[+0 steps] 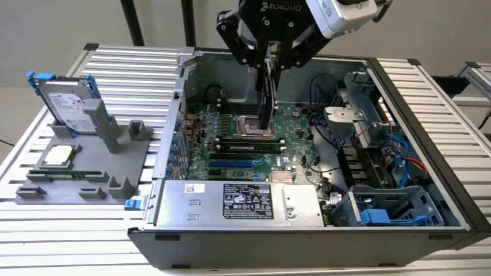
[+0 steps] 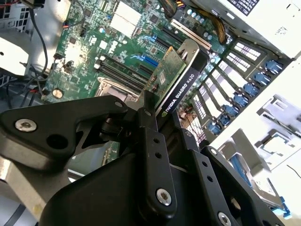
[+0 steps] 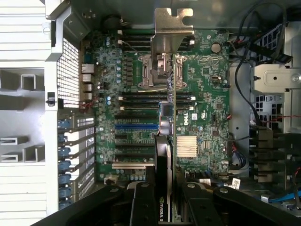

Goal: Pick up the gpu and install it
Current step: 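Pick up the gpu and move the gpu toward the slot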

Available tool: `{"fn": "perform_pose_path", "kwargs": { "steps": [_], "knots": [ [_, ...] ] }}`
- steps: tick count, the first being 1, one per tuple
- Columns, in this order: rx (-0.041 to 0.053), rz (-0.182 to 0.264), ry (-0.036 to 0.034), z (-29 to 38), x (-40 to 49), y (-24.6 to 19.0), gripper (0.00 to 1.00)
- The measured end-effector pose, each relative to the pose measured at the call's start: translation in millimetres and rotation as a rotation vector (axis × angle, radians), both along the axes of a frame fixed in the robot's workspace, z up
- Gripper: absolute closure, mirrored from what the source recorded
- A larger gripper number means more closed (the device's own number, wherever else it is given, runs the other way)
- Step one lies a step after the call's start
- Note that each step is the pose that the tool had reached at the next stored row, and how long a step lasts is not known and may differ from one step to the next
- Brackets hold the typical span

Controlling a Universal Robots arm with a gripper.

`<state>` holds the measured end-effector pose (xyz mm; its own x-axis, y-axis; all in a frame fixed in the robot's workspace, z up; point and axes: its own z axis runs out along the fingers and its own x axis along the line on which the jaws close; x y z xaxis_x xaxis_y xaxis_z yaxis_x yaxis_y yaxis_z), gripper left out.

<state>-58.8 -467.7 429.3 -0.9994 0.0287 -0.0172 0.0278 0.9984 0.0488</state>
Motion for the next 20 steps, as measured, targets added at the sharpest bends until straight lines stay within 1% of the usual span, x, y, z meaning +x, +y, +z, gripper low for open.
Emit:
{"fn": "perform_pose_path", "kwargs": {
  "steps": [20],
  "knots": [
    [-0.0001,0.062,0.0001,0.0,0.0,0.0,1.0]
  ]
}}
